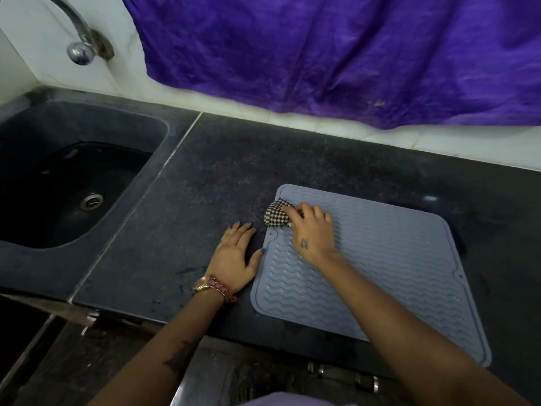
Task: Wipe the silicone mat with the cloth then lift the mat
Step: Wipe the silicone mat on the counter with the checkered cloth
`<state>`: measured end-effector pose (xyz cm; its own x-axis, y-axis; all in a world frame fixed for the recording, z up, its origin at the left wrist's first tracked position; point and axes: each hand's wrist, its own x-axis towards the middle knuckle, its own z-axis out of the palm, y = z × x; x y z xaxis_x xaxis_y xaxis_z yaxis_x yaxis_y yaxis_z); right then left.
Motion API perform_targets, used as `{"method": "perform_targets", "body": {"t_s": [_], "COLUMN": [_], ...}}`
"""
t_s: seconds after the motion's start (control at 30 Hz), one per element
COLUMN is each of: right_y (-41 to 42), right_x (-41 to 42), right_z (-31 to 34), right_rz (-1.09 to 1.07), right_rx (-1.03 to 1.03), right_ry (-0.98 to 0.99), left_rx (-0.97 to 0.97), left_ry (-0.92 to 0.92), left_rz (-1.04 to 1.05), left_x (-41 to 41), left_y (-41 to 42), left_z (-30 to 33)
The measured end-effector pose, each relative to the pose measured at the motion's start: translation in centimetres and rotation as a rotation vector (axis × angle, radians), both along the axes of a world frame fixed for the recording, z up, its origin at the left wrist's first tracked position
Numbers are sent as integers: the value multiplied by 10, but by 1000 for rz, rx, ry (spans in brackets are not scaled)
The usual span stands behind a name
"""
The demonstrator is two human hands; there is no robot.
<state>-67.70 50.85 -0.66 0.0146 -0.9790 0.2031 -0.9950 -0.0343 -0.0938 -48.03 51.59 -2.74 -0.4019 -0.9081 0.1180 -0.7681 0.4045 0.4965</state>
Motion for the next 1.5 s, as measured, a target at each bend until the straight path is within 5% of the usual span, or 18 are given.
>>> {"method": "perform_targets", "body": {"t_s": [1.0,1.5], "right_y": [-69,-8], "right_x": [5,-119], "right_z": [12,12], "right_rz": [-231,-563], "right_rx": [168,179], "right_ry": [-82,-51], "left_rx": [8,4], "left_ry": [-76,-81], "left_rz": [-52,-65], "left_x": [1,1], "left_y": [1,1], "left_z": [6,7]}}
